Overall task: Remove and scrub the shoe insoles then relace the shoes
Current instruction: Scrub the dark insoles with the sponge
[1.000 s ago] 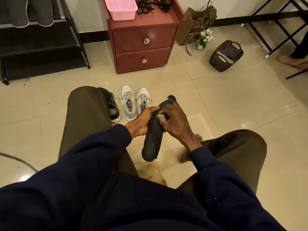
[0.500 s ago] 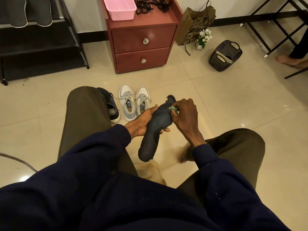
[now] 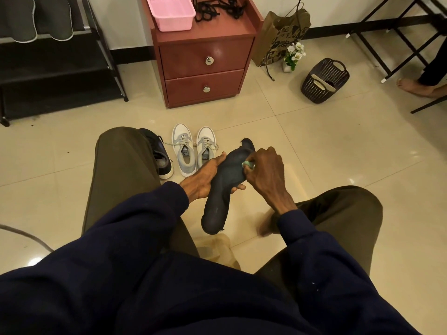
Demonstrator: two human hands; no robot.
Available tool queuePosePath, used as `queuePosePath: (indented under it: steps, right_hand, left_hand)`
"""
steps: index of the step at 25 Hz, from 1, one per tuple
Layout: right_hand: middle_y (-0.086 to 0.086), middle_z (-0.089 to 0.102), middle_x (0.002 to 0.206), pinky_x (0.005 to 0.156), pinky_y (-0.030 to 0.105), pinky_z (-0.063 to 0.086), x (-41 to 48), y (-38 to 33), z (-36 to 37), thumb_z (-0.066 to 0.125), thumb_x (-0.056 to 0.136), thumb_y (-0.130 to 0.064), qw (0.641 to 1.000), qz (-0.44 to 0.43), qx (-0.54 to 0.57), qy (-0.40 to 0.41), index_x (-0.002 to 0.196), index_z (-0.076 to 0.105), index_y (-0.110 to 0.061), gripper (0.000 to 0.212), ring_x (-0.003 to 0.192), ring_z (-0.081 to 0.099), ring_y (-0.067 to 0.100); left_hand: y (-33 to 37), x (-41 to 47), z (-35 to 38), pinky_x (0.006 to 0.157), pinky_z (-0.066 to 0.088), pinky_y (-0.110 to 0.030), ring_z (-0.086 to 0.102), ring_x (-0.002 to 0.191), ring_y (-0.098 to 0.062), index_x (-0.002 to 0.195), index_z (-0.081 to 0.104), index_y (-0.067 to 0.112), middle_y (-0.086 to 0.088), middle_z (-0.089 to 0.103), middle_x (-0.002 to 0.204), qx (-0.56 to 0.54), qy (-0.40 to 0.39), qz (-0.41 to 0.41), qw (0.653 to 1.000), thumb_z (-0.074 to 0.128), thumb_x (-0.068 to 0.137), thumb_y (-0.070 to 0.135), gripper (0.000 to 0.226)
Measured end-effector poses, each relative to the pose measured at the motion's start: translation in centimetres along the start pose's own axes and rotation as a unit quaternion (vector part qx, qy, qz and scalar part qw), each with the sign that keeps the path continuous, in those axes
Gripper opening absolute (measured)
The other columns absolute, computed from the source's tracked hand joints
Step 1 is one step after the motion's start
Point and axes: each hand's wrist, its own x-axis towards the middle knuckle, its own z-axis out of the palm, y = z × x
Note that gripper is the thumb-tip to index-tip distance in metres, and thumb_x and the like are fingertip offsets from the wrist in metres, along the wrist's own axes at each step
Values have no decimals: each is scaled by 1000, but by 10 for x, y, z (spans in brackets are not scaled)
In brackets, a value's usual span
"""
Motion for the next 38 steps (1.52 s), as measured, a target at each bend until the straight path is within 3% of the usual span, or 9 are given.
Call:
queuePosePath:
  steps: [5,10,14,17,19,25,31,35,38]
  right_hand:
    - [-5,69,74,64,39,54,-14,-28,1,73,80,-22,981,-81,145,-96,76,74,-18,6,71,58,12]
    - [7,69,92,70,42,51,1,-1,1,74,80,-25,1000,10,13,-3,88,74,-14,14,87,57,25]
    - [-8,70,75,62,38,56,-12,-18,-1,75,80,-22,977,-65,168,-118,79,75,-21,2,70,62,8]
    - [0,70,81,66,40,53,-7,-16,-3,75,78,-22,994,-53,65,-71,80,74,-17,6,76,61,18]
    - [10,69,98,72,41,50,0,1,-4,77,78,-20,1000,-10,-15,-23,97,73,-10,22,87,58,28]
    - [-11,69,76,61,37,58,-12,-15,-4,79,80,-24,973,-59,179,-134,81,76,-22,4,68,64,7]
    - [5,66,94,67,36,55,5,19,-5,75,86,-17,988,48,146,12,92,73,-14,7,80,64,21]
    - [-2,67,90,69,17,48,1,-2,-2,76,87,-20,973,-36,228,17,93,74,-15,8,78,60,8]
    - [1,65,90,68,26,49,7,8,2,73,89,-18,980,-6,194,36,91,72,-14,5,79,60,14]
  left_hand:
    - [-1,7,-3,64,58,-35,70,67,-25,97,71,13,-9,75,83,9,57,13,998,49,104,53,46]
    - [0,1,-2,56,55,-33,71,72,-35,112,68,9,-18,75,97,-6,21,13,1000,36,108,53,54]
    - [1,2,0,60,57,-34,70,66,-25,99,69,13,-10,75,82,-6,47,14,999,46,105,52,46]
    - [-1,2,-2,56,58,-33,71,67,-29,104,69,11,-14,75,89,-6,40,17,999,44,106,51,47]
    - [-1,0,-3,56,57,-32,73,72,-36,113,67,10,-18,76,99,-10,15,13,1000,36,108,50,51]
    - [1,0,1,70,56,-40,70,73,-27,103,68,13,-11,76,86,-9,37,9,999,44,106,51,45]
    - [1,-3,-2,57,55,-31,74,76,-37,119,66,8,-20,75,106,7,-47,-13,999,34,109,50,54]
    - [1,-3,-1,60,57,-34,73,79,-39,125,64,9,-20,73,111,13,-86,-22,996,38,107,52,53]
    - [1,-4,-3,58,55,-32,73,75,-36,122,65,8,-19,73,108,14,-87,-26,996,37,107,50,52]
